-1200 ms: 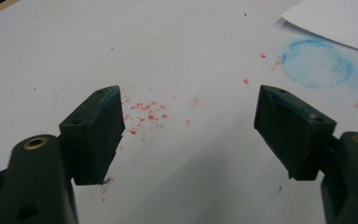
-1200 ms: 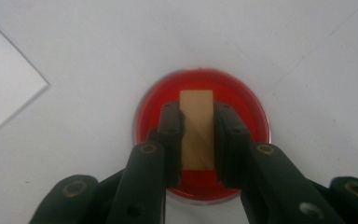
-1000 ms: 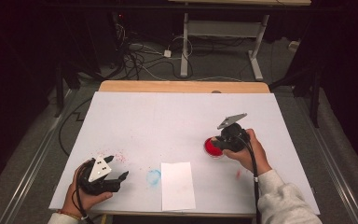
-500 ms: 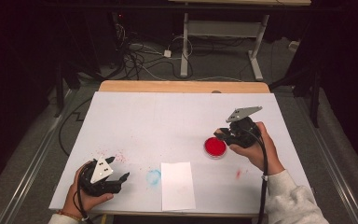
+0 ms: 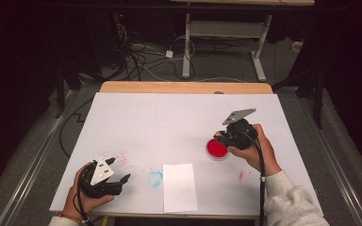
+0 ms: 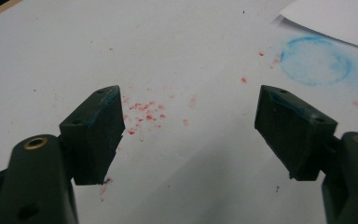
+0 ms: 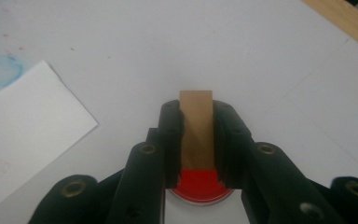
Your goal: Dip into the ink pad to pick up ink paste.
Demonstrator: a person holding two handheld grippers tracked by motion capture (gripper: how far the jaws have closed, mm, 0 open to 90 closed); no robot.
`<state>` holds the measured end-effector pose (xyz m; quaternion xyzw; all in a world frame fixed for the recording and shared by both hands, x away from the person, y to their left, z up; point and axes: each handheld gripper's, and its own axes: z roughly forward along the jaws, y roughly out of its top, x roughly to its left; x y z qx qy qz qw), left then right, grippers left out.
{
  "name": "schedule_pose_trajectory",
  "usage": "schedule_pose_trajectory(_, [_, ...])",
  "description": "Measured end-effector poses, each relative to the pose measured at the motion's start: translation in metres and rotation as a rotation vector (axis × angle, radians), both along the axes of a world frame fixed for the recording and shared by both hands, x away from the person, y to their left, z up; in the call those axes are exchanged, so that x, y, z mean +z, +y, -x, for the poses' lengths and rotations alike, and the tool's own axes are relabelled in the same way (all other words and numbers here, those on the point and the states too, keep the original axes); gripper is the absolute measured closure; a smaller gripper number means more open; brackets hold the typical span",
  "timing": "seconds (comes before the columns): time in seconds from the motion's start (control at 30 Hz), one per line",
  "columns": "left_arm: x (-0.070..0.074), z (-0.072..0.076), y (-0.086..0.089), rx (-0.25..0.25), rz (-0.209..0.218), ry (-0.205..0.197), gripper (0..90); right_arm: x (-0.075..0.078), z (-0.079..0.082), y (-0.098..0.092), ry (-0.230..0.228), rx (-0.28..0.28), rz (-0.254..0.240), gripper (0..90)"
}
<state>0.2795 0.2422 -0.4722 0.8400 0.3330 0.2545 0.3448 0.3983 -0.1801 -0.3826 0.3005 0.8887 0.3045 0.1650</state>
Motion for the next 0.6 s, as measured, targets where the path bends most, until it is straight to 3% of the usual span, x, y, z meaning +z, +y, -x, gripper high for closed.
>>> schedule_pose_trajectory(0.33, [-0.001, -0.001, -0.001, -0.008, -0.007, 0.002, 23.3, -0.040, -0.015, 0.003, 0.085, -0.037, 0.068, 75.2])
schedule_pose_trajectory(0.6, [-0.001, -0.001, -0.001, -0.010, -0.008, 0.005, 23.3, -0.060, -0.021, 0.005, 0.141, -0.039, 0.103, 75.3])
